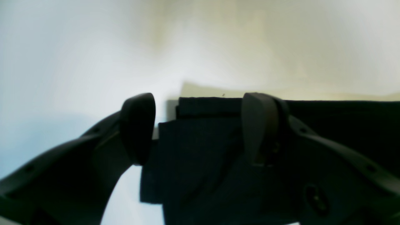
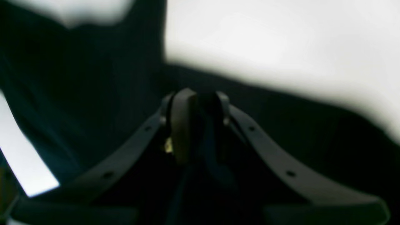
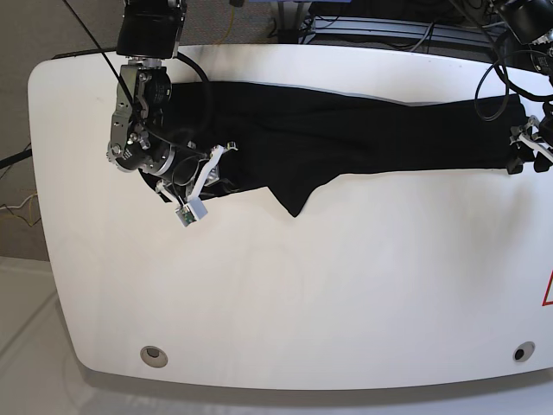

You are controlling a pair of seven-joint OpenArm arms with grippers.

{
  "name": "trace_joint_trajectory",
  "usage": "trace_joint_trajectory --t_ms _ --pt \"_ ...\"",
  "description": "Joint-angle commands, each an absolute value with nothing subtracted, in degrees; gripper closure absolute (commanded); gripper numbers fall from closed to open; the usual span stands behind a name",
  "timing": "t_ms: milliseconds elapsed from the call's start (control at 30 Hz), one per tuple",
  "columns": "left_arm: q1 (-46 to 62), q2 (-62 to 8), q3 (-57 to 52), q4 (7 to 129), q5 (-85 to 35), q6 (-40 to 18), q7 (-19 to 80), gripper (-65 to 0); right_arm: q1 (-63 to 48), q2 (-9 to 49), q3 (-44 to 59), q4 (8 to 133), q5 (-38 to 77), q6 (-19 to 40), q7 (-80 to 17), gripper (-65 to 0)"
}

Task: Fold the T-shirt properly
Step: 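Grasp the folded strip end with the right gripper and pull it taut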

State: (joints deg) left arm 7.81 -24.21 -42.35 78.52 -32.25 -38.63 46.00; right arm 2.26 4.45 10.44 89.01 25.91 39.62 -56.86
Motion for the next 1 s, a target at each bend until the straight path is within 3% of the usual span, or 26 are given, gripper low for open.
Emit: trace_joint_trajectory --t_ms 0,133,433,667,967 --pt "7.41 -25.81 -43.16 78.83 -35.33 -39.72 45.74 -41.7 1.85 4.37 9.83 89.50 26.97 40.00 -55.83 -10.5" --pt "7.14 -27.10 -43.12 76.07 -41.03 -40.00 46.32 -41.7 0.37 4.08 8.92 88.34 26.59 40.00 -52.47 -8.0" --pt "7.07 -29.74 -42.44 72.97 -41.82 -39.64 45.35 -41.1 -0.84 4.94 9.43 84.85 25.16 40.00 -48.25 -0.3" --pt "9.09 -31.18 -41.99 73.70 -40.33 -38.74 44.58 -40.8 -2.70 6.88 8.93 83.48 24.24 39.66 -44.53 0.0" --pt "13.40 -27.34 -42.63 77.01 -39.25 -38.69 44.94 -40.9 -2.24 6.41 8.42 85.22 23.22 40.00 -45.95 0.0"
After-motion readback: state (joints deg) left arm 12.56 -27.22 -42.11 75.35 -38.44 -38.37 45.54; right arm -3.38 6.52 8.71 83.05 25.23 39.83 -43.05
